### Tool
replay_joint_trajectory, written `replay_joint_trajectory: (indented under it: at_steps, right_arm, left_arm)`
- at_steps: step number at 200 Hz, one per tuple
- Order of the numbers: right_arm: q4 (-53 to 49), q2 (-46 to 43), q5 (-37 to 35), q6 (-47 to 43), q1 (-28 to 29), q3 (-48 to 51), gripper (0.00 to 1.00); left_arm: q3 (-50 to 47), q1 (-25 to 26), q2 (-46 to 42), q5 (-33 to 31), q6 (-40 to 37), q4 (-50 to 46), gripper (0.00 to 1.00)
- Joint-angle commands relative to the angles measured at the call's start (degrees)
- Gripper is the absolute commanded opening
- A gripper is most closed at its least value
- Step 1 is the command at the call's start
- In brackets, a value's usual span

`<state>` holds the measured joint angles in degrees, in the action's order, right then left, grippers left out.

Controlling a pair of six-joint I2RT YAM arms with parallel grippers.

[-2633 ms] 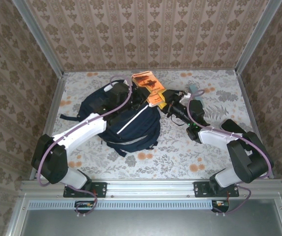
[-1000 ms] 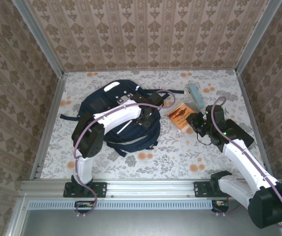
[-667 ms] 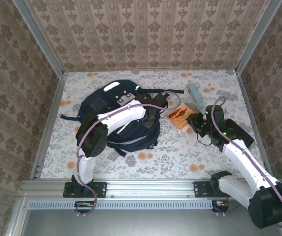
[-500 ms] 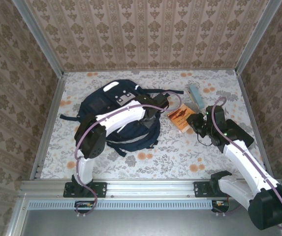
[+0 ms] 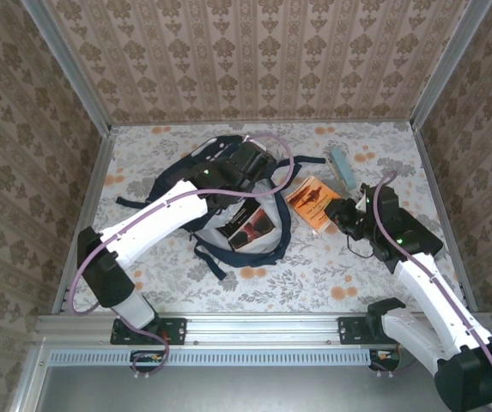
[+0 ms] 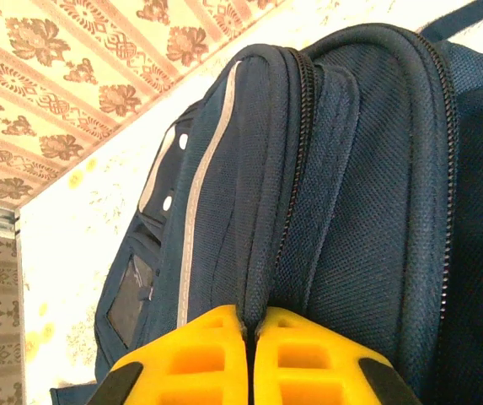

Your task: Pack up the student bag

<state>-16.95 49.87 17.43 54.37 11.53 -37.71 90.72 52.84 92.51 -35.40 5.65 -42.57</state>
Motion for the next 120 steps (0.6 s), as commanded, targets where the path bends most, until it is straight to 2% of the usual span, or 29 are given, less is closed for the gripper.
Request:
replay_joint_trajectory:
  at_steps: [1,39,74,92,120]
  right_arm:
    - [8.26,1.14,7.13,0.22,1.41,0.16,0.20]
    - [15.81,5.44,8.17,2.68,7.79,0.49,0.21]
    - [26.74,13.91,8.47,7.91,12.96,-0.37,0.21]
    - [33.58,19.11,9.46,9.96,15.46,-3.02,0.21]
    - [35.46,26.99,6.48,11.65,18.71,-8.74,0.21]
  left_arm:
    - [0.41,0.42,-2.30,-3.76,-0.07,8.72,0.04]
    - [0.63,0.51,-2.49,-3.34,1.62,8.48,0.04]
    - [0.78,0.50,-3.43,-2.58,2.51,8.64,0.05]
    - [0.53,0.51,-4.06,-2.35,3.07,8.73,0.05]
    - [-0.11,0.50,-5.24,-2.18,5.05,8.72,0.05]
